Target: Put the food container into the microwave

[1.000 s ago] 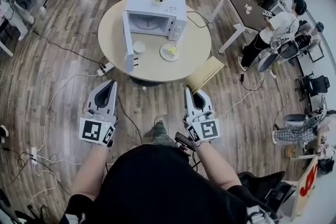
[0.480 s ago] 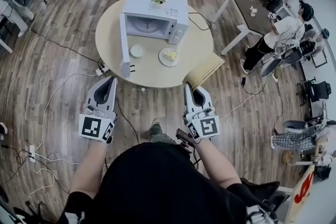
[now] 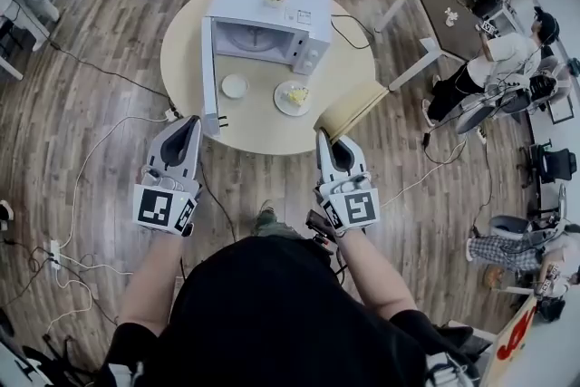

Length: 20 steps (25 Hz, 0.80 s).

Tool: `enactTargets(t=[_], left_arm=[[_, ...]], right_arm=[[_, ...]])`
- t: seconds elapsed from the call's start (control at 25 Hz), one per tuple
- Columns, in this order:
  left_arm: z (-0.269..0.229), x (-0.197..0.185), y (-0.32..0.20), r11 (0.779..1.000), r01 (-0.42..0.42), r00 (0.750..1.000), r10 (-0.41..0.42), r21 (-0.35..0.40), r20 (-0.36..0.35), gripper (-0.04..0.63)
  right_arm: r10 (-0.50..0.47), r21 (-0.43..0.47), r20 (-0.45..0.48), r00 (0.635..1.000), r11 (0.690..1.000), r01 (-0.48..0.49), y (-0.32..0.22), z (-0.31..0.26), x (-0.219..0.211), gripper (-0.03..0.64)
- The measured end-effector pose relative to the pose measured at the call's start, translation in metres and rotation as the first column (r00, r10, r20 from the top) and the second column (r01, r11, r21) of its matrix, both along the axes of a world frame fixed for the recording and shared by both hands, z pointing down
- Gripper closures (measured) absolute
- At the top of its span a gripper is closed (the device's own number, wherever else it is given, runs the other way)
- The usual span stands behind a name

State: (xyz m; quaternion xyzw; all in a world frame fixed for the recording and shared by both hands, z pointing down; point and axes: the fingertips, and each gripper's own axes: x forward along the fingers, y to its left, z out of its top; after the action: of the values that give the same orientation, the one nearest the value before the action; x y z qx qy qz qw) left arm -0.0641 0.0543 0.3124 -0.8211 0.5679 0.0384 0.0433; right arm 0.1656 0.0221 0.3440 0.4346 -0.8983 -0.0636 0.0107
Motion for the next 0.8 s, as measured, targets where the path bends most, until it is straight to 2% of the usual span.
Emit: enactTargets(t=[0.48, 0.8], left_arm=[[0.001, 0.019, -0.052, 0.998, 0.056, 0.998, -0.056, -0.012, 0.023, 0.577], [0.006, 0.05, -0.086, 0.997, 0.083, 0.996, -0.083, -0.007, 0.042, 0.577]], right_arm=[[-0.076, -0.014, 0.005, 0.997, 0.997, 0.076, -0.063, 0.01, 0.008, 0.592], [-0.127, 0.01, 0.002, 0.992, 0.992, 0.127, -0.099, 0.015, 0.031, 0.592]])
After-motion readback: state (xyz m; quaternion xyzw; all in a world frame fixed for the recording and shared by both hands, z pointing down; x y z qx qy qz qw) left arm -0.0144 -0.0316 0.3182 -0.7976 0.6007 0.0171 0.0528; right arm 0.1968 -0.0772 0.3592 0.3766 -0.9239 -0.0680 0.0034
